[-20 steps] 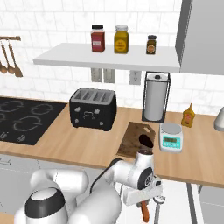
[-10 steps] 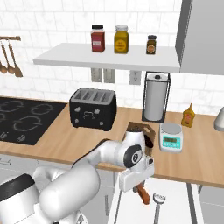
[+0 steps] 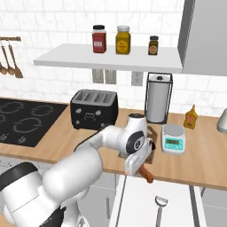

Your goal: Place the appropriate cutting tool for cutting the avocado skin on the cutting board.

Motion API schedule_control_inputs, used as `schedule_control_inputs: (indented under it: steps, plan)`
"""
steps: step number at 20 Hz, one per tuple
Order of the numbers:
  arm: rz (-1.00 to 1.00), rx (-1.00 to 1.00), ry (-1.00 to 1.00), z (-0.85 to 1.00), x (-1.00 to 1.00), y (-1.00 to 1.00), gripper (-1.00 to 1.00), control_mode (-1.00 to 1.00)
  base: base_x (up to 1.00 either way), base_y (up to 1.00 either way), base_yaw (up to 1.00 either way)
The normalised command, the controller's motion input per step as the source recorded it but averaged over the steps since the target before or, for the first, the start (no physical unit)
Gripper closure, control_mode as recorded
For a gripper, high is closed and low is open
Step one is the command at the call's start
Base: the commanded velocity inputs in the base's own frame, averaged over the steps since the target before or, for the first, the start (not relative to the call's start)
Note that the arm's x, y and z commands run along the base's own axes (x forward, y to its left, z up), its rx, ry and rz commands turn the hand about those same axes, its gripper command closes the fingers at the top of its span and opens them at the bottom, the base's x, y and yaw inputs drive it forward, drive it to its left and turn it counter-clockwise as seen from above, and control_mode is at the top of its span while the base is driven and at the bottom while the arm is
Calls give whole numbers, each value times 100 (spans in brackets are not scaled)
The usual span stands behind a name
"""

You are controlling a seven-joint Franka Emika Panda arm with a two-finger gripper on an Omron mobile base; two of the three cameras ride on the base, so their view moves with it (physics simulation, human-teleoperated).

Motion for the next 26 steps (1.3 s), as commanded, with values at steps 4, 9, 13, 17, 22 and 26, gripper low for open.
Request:
schedule_control_inputs:
  steps: [4, 9, 13, 17, 22, 26]
  plan:
    - [16, 16, 0, 34, 95, -2, 100, -100, 0, 0, 0]
    - [12, 9, 0, -8, 90, -1, 100, -100, 0, 0, 0]
    - [11, 1, 0, -39, 83, 0, 100, -100, 0, 0, 0]
    - [10, 0, 0, -53, 78, 0, 100, -100, 0, 0, 0]
    - [9, 3, 0, -41, 68, 5, 100, -100, 0, 0, 0]
    - [6, 3, 1, -40, 37, 17, 100, -100, 0, 0, 0]
